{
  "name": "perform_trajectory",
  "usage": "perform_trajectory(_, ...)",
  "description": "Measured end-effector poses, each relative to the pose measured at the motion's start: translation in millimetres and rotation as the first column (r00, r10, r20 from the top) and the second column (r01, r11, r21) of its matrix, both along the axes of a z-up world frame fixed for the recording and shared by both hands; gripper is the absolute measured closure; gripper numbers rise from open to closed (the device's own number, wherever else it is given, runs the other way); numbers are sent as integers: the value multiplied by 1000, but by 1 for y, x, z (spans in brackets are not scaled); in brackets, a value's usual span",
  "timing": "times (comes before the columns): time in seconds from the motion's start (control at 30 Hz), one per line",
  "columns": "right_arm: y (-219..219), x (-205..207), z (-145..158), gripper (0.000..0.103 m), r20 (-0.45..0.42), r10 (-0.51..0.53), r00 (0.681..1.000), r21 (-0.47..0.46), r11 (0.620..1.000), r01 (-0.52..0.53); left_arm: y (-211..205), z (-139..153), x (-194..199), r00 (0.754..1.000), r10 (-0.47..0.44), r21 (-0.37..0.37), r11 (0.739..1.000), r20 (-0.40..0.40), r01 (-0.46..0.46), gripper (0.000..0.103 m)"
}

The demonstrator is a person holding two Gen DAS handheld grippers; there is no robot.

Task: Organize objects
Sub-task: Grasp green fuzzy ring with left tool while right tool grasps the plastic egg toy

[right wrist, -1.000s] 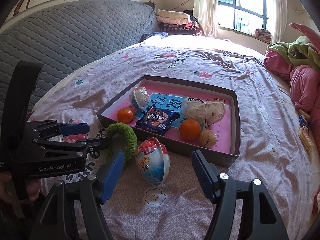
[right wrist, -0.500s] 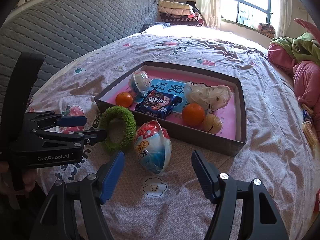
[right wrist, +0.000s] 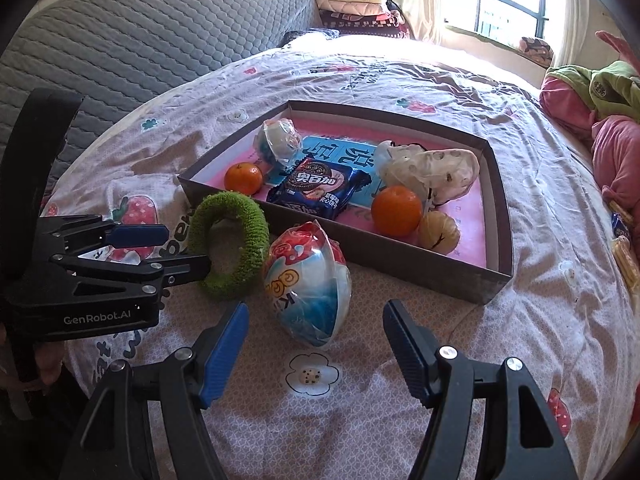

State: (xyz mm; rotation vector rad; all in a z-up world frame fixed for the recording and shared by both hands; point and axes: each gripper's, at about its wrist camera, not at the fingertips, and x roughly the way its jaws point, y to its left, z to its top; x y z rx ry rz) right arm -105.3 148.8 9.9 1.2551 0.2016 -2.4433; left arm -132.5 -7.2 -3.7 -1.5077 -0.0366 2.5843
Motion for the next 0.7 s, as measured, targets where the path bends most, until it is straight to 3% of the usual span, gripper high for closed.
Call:
perform_trajectory(0.47,-7,-19,-14,34,23,-26,999,3,1000,26,2,-11,-24,999,35,-31,999,-11,-35,42)
perform_trajectory(0.57,-10,-21,-14,37,10,-24,1000,1,1000,24,4,-11,-28,999,35,-33,999,-15,-35,52)
perform_trajectory(0.63,-10,-23,-14,47,9,-20,1000,-2,1000,20,5,-11,-30,999,31,-29,999,-14,-31,71)
perform_trajectory(0.7,-12,-23,-14,51,12,-11,1000,-8,1000,11,7,-11,-30,1000,19,-27,999,-15,-20,82)
